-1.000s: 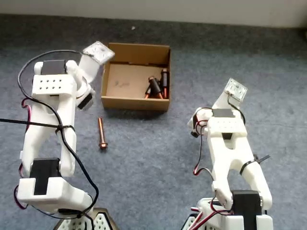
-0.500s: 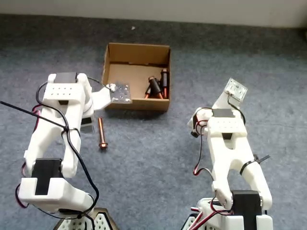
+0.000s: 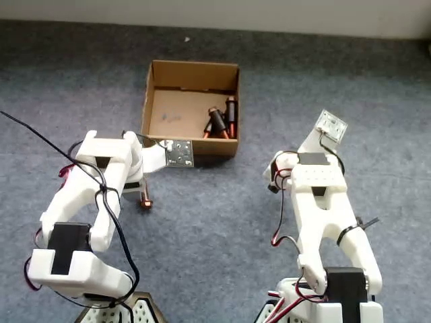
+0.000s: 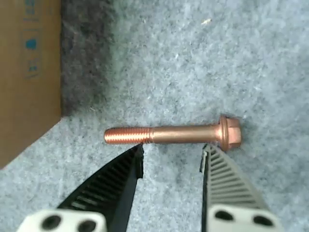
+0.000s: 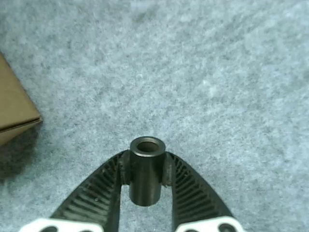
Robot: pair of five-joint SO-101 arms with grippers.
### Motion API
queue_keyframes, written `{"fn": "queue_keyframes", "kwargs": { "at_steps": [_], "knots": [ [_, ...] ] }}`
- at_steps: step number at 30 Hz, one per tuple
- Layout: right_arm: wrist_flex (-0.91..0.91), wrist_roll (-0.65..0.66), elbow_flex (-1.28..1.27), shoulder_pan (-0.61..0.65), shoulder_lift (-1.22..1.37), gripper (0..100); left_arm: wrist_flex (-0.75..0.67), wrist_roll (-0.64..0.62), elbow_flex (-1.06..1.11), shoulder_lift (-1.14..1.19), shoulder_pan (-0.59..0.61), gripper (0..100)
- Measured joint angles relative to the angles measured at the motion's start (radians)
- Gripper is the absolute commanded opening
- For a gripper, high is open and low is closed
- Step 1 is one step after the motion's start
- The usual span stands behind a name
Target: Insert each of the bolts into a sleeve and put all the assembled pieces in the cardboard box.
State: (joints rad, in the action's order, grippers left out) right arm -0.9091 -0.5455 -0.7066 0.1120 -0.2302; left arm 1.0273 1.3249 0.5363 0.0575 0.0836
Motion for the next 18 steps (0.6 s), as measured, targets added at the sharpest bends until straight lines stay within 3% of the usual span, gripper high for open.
{"fn": "queue_keyframes", "kwargs": {
  "at_steps": [7,18],
  "knots": [
    [0.0,0.0,0.0,0.0,0.0,0.5,-0.11,0.0,0.069,-0.02,-0.018,21],
    [0.0,0.0,0.0,0.0,0.0,0.5,-0.161,-0.087,0.046,-0.021,-0.201,22]
  ]
}}
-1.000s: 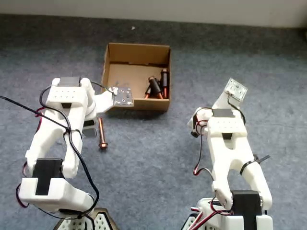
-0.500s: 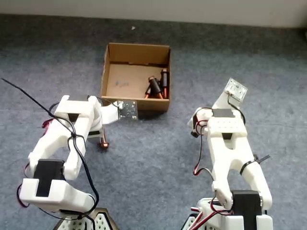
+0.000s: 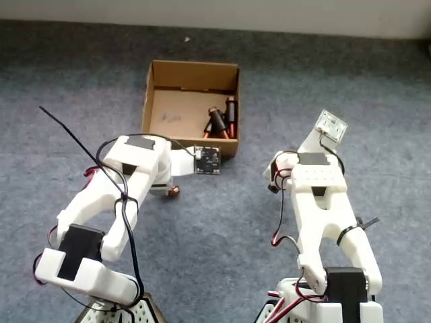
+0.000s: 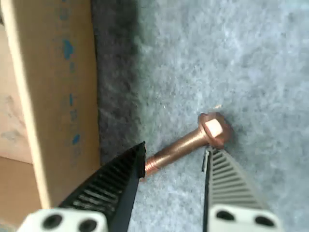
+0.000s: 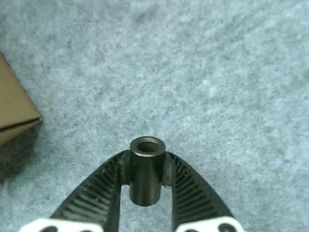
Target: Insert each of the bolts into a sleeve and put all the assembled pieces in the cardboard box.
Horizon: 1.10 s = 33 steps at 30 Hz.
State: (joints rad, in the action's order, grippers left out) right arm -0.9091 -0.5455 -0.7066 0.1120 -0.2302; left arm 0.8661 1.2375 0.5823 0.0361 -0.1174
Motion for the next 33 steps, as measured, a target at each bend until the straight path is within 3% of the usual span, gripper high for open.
{"fn": "queue_keyframes", "kwargs": {
  "at_steps": [9,15,23,33],
  "knots": [
    [0.0,0.0,0.0,0.0,0.0,0.5,0.0,-0.009,-0.02,0.008,-0.064,21],
    [0.0,0.0,0.0,0.0,0.0,0.5,0.008,-0.011,-0.149,0.161,-0.066,21],
    [0.0,0.015,0.0,0.0,0.0,0.5,0.172,-0.011,-0.356,0.313,-0.068,21],
    [0.0,0.037,0.0,0.0,0.0,0.5,0.284,-0.011,-0.385,0.327,-0.117,11]
  ]
}}
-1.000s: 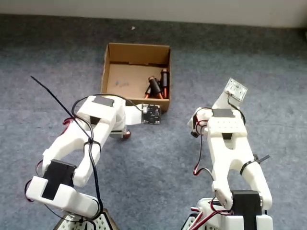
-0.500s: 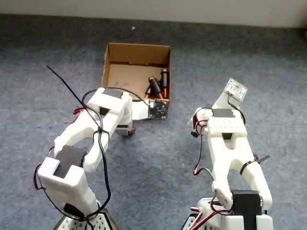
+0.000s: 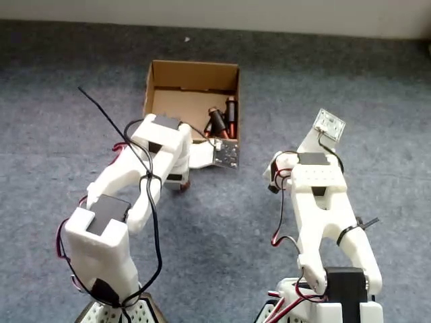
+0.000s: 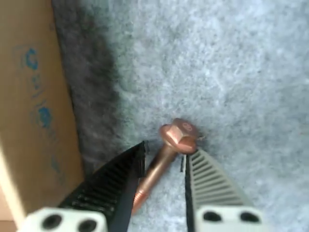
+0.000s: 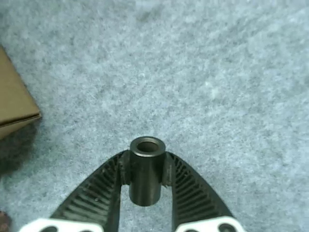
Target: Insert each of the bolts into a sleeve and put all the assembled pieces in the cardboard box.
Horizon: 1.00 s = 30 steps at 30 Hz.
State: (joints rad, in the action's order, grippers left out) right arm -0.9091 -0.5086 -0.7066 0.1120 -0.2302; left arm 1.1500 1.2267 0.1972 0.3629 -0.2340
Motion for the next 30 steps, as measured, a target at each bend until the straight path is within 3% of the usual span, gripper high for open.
{"fn": "queue_keyframes", "kwargs": {
  "at_steps": [5,8,17,24,30],
  "knots": [
    [0.0,0.0,0.0,0.0,0.0,0.5,0.048,0.002,-0.002,0.002,-0.023,8],
    [0.0,0.0,0.0,0.0,0.0,0.5,0.083,0.002,-0.002,0.002,-0.04,1],
    [0.0,0.0,0.0,0.0,0.0,0.5,0.281,-0.017,-0.026,-0.014,-0.075,0],
    [-0.018,0.0,0.0,0.0,-0.015,0.5,0.325,-0.226,-0.026,-0.229,-0.048,0],
    [-0.072,0.0,-0.018,0.002,-0.23,0.5,0.331,-0.496,-0.026,-0.416,-0.054,0]
  ]
}}
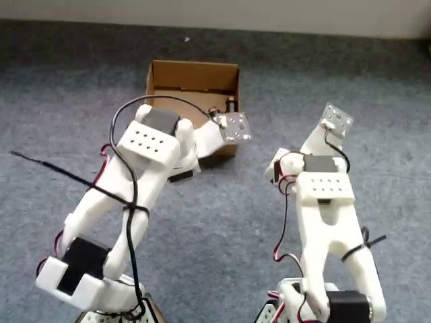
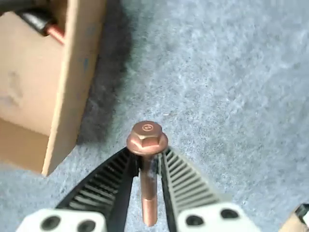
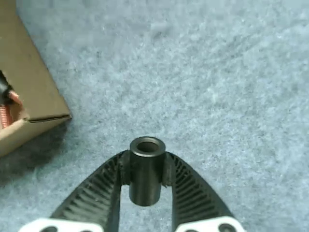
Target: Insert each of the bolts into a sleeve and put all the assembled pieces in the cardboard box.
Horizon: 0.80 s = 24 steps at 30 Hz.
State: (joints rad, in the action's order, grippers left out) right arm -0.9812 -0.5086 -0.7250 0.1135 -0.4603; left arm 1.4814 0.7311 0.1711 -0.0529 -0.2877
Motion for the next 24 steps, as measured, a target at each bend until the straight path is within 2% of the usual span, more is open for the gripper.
{"fn": "queue_keyframes", "kwargs": {
  "at_steps": [8,19,24],
  "knots": [
    [0.071,0.063,-0.226,0.072,-0.324,0.5,-0.006,-0.325,0.037,-0.313,0.0,0],
    [0.153,0.083,-0.448,0.21,-0.71,0.5,-0.267,-0.657,0.404,-0.789,-0.002,0],
    [0.269,0.209,-0.611,0.284,-0.864,0.5,-0.393,-0.766,0.539,-0.965,-0.011,0]
  ]
}}
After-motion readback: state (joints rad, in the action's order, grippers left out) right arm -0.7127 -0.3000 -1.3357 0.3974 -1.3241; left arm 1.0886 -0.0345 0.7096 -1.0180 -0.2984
